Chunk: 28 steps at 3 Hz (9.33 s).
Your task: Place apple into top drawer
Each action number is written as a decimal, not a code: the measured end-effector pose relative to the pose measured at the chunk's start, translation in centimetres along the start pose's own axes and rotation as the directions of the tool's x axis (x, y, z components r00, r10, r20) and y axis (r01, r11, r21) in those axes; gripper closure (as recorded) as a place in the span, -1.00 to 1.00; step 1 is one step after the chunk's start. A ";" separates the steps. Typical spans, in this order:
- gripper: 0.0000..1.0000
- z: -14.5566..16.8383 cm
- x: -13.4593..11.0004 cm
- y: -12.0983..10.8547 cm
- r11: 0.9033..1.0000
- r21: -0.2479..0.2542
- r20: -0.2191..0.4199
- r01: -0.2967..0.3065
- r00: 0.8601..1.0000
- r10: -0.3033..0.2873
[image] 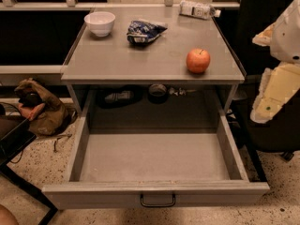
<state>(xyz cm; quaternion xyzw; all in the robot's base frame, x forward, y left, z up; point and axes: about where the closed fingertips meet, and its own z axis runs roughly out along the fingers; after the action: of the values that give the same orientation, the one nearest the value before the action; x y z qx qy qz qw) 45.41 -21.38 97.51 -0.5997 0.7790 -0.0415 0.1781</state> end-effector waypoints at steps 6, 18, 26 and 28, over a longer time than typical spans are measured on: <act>-1.00 10.0 -6.9 -14.9 0.995 0.033 0.127 0.094 0.987 -0.098; 1.00 18.7 -6.0 -19.7 1.000 -0.003 0.229 0.021 0.973 -0.020; 1.00 16.9 -3.8 -5.9 0.998 0.043 0.207 -0.047 0.978 0.037; 1.00 19.5 -5.3 -0.8 0.995 -0.102 0.294 0.014 0.956 0.017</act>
Offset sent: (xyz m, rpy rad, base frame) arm 0.1838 0.0393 -0.0479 0.0751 -0.0110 0.0935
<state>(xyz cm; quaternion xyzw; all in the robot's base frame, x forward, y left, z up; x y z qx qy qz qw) 53.66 -13.71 80.75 -0.6070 0.7453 0.0889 0.2611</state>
